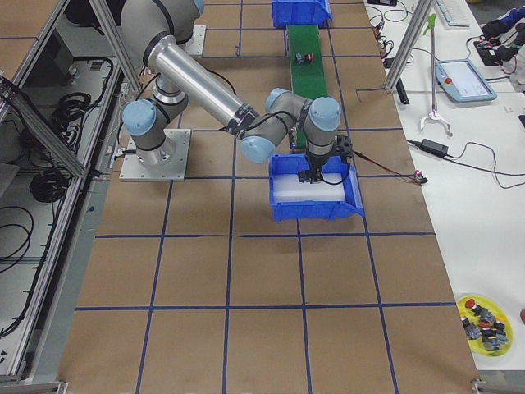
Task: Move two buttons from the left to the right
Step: 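Carry the yellow button with the right gripper into the empty blue bin, then release the yellow button and move the right gripper back over the conveyor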
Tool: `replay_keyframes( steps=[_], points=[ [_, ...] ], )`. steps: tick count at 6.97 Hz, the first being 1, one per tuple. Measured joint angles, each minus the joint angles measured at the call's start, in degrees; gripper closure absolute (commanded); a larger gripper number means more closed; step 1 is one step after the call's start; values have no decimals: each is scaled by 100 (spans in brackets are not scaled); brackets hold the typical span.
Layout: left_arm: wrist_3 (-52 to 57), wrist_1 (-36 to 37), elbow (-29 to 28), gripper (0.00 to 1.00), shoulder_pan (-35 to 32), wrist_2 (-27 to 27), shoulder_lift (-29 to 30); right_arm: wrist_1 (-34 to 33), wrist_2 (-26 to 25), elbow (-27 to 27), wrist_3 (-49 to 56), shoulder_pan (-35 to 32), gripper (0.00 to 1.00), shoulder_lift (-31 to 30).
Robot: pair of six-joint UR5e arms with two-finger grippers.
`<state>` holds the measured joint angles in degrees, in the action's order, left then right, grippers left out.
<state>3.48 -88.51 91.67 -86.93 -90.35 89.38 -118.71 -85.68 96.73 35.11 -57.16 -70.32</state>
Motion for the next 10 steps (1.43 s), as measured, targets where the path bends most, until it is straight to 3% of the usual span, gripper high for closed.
replay_keyframes(
  steps=[3,4,6,10],
  points=[
    [3,0,0,0,0,6,-7,-863,23,615,60,28,90,97],
    [3,1,0,0,0,8,-8,-934,15,708,68,29,72,119],
    [3,3,0,0,0,9,-3,-966,-29,762,90,32,0,137],
    [-3,37,5,0,0,15,0,-960,-2,645,42,27,0,43]
  ],
)
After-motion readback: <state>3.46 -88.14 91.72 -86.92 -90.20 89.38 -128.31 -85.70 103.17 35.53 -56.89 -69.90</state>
